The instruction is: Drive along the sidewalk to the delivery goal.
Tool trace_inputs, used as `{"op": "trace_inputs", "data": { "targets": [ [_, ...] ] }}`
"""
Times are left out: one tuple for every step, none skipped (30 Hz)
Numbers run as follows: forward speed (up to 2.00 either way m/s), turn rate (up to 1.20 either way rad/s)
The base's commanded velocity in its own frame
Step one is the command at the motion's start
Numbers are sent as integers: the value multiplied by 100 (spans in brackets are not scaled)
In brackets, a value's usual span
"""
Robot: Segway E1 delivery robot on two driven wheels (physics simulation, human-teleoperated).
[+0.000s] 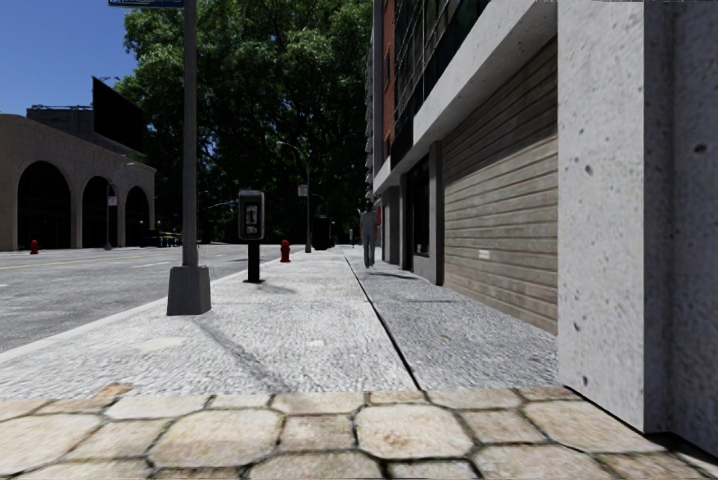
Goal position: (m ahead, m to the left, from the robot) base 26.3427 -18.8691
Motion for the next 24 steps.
{"op": "trace_inputs", "data": {
  "targets": [
    [200,0],
    [200,0],
    [200,0],
    [200,0],
    [200,0],
    [200,0],
    [200,0],
    [200,0],
    [200,0],
    [200,0],
    [200,0],
    [200,0],
    [200,0],
    [200,0],
    [200,0],
    [200,0],
    [200,0],
    [200,0],
    [200,0],
    [200,0],
    [200,0],
    [200,0],
    [200,0],
    [200,3]
  ]
}}
